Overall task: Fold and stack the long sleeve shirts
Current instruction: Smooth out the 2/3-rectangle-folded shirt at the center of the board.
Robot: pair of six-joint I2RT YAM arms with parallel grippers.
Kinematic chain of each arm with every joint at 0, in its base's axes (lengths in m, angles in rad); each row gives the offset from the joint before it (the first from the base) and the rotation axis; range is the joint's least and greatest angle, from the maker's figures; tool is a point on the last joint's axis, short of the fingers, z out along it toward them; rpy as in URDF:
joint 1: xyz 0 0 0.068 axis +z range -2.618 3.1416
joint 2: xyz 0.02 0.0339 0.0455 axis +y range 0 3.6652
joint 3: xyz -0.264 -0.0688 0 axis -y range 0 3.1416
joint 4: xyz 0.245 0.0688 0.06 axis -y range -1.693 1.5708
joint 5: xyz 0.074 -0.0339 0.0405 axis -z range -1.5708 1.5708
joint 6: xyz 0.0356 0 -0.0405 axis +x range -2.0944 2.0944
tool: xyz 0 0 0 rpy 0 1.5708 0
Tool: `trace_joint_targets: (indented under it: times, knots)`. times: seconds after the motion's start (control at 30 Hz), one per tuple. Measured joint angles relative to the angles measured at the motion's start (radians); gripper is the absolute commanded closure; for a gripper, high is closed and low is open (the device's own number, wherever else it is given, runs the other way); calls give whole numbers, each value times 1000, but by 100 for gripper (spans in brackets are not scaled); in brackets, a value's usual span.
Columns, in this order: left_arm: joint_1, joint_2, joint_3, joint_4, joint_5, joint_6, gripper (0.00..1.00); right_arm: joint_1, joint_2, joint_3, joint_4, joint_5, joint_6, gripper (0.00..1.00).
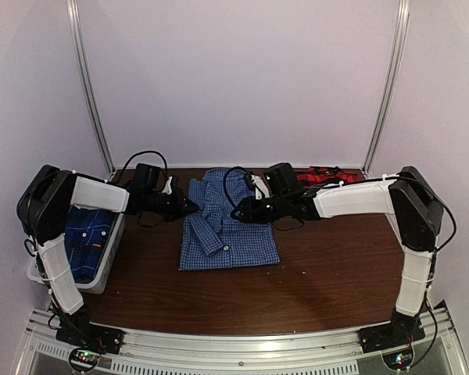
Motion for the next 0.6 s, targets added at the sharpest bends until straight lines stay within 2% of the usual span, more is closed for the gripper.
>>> trace_joint_targets:
  times: [0.13,0.37,0.4,0.6]
  knots:
    - [0,9,36,-9,-3,-1,97,55,80,68,4,-18,-13,67]
    - [3,31,79,-18,-37,-10,96,44,275,202,-37,-11,-22,65]
    - [5,35,81,-18,-46,-10,94,40,297,221,-46,-10,-21,64]
    - [20,42,82,-60,-86,1,61,26,327,279,-97,-6,-23,52]
